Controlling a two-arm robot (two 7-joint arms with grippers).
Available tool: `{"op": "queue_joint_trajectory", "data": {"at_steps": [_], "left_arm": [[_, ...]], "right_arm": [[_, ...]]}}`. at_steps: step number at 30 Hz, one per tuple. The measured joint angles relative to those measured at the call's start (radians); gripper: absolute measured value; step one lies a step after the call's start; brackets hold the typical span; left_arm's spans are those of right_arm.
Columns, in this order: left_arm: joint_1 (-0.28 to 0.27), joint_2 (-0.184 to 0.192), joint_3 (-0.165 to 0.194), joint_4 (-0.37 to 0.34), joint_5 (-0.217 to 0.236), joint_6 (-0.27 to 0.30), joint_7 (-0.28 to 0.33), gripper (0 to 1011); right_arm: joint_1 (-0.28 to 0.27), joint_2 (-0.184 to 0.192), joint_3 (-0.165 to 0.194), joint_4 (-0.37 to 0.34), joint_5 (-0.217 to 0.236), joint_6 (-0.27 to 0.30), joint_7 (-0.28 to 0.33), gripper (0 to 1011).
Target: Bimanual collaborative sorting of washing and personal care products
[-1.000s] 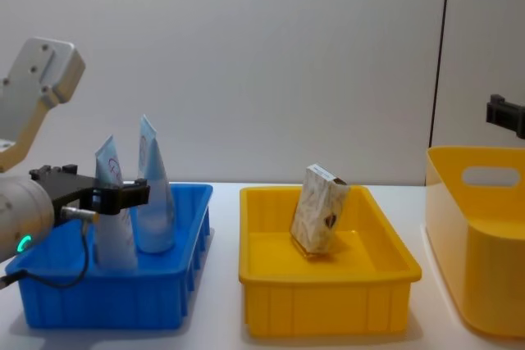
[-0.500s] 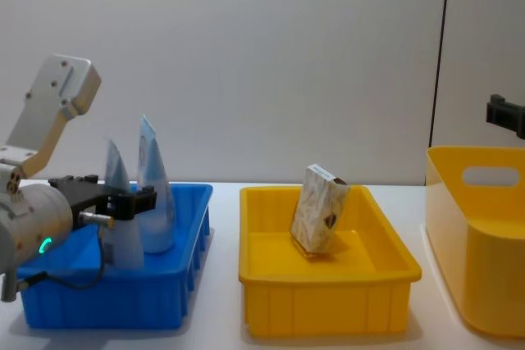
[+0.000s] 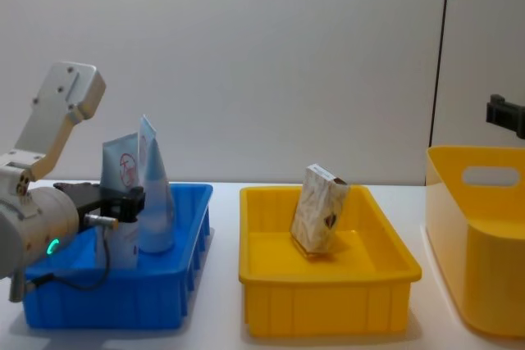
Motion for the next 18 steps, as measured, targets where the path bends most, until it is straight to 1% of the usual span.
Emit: {"op": "queue_joint_trajectory", "data": {"at_steps": [1, 3, 10, 18], "left_arm": [[-0.001, -0.002, -0.001, 0.002, 0.001, 0.000, 0.000, 356], [-0.002, -0.004, -0.002, 0.003, 0.003, 0.001, 0.000, 314], [-0.003, -0.007, -0.006, 0.006, 0.008, 0.001, 0.000, 265], [0.002, -0.004, -0.012, -0.013, 0.018, -0.011, -0.005, 252]], "right_arm": [[0.000, 0.000, 0.000, 0.000, 0.000, 0.000, 0.000, 1003], [0.000, 0.000, 0.000, 0.000, 0.000, 0.000, 0.000, 1004], [0.000, 0.000, 0.000, 0.000, 0.000, 0.000, 0.000, 1004], [0.000, 0.000, 0.000, 0.000, 0.000, 0.000, 0.000, 1004]]}}
